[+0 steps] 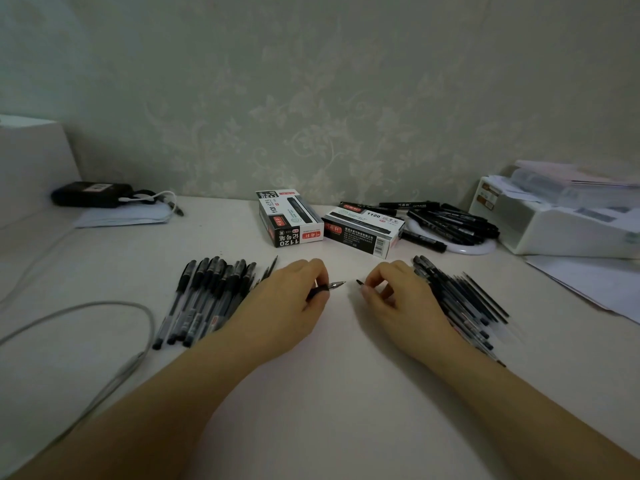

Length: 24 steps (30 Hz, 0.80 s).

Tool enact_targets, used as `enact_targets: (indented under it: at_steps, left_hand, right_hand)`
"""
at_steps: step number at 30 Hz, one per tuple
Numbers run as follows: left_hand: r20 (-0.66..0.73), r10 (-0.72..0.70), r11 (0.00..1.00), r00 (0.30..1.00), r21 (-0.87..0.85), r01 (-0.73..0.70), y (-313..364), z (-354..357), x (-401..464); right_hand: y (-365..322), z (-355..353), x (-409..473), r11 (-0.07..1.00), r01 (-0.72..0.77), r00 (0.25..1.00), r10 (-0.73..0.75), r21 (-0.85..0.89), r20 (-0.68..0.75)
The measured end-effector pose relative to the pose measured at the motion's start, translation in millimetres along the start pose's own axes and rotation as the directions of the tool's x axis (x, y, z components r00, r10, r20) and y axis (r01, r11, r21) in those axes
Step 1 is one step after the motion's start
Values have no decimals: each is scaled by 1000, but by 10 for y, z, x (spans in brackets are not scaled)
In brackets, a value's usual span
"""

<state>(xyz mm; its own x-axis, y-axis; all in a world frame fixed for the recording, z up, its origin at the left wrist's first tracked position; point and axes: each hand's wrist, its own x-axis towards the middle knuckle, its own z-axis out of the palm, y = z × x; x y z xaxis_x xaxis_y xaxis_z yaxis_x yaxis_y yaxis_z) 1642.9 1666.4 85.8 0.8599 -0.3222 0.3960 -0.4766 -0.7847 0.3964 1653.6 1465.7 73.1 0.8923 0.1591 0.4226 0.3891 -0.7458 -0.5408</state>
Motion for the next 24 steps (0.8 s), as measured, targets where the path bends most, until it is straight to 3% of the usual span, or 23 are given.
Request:
enact_targets:
  at_steps: [3, 8, 12, 17, 24]
  left_hand:
    - [26, 50, 997, 998, -65, -49, 21, 8, 0]
    - [17, 139, 981, 990, -136, -135, 82, 17, 2]
    - [-43, 93, 981, 995, -169, -99, 92, 12, -4]
    - [30, 56, 969, 998, -244, -47, 106, -36, -10]
    - [42, 19, 986, 999, -164, -12, 102, -14, -15]
  right_hand:
    - [-64, -15, 5, 993, 18, 999, -14, 113, -34]
    - [-119, -4, -31, 929, -46, 990, -6, 367, 140]
    - [-118, -17, -8, 871, -88, 985, 4, 484, 170]
    - [-115, -40, -4, 836, -101, 981, -6, 539, 193]
    - [-108, -52, -19, 799, -121, 980, 2, 589, 200]
